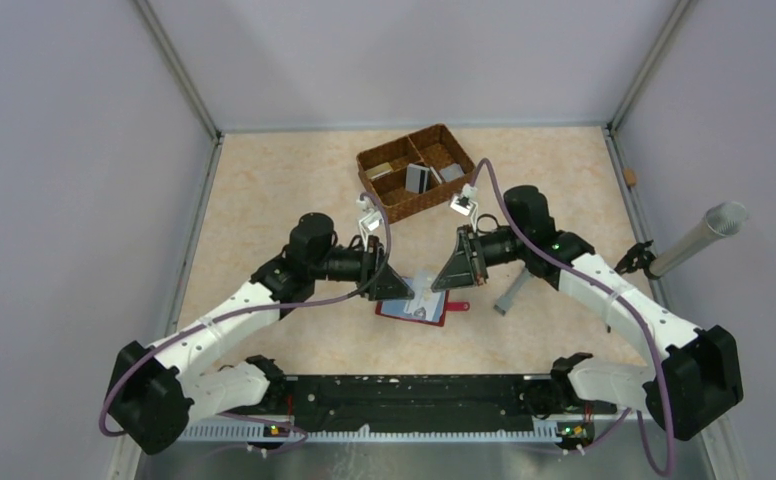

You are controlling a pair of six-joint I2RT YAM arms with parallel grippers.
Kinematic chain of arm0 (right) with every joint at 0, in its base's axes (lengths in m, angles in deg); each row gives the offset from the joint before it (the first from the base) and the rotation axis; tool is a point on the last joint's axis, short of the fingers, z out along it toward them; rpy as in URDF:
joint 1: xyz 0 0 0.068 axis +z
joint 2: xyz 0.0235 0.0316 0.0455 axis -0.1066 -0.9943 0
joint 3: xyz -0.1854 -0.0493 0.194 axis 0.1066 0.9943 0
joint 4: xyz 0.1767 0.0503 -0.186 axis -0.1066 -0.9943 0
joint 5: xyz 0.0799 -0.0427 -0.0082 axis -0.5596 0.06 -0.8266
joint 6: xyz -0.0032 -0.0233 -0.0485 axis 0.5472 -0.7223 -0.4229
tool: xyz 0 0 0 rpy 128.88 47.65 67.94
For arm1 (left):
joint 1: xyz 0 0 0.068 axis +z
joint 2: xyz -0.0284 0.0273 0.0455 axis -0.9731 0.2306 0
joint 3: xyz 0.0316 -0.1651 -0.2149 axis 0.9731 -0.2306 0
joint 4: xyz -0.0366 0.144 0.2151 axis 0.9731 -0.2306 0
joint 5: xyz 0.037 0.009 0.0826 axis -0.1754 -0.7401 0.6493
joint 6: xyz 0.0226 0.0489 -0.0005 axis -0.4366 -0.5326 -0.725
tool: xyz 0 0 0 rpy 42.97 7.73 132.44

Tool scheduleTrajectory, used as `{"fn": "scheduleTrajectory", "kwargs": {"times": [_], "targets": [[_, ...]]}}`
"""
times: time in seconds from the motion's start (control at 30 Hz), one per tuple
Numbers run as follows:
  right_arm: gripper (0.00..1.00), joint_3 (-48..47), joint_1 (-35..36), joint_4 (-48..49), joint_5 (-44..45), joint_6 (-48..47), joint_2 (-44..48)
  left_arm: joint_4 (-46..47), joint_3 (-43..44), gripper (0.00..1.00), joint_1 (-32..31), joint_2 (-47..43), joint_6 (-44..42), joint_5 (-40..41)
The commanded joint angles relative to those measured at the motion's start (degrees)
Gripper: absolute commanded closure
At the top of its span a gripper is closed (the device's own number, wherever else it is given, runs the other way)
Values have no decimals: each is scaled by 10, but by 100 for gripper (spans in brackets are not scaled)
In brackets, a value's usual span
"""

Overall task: Put the credit cards into the card holder
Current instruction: Insert the credit card into the card holder.

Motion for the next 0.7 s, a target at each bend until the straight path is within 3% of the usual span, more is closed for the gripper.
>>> {"fn": "scheduleTrajectory", "kwargs": {"times": [0.0, 0.37, 0.43, 0.57, 0.67], "targets": [[100, -28, 4, -11, -33, -29, -4, 48, 24, 57, -3, 7, -1, -80], [100, -37, 20, 8, -37, -32, -28, 221, -14, 64, -14, 38, 123, -136], [100, -39, 24, 20, -36, -28, -31, 223, -13, 67, -18, 46, 124, -140], [100, -45, 24, 25, -37, -25, -38, 217, -14, 81, -21, 51, 116, -138], [100, -53, 25, 19, -38, -30, -44, 184, -8, 75, -21, 51, 98, -129]]}}
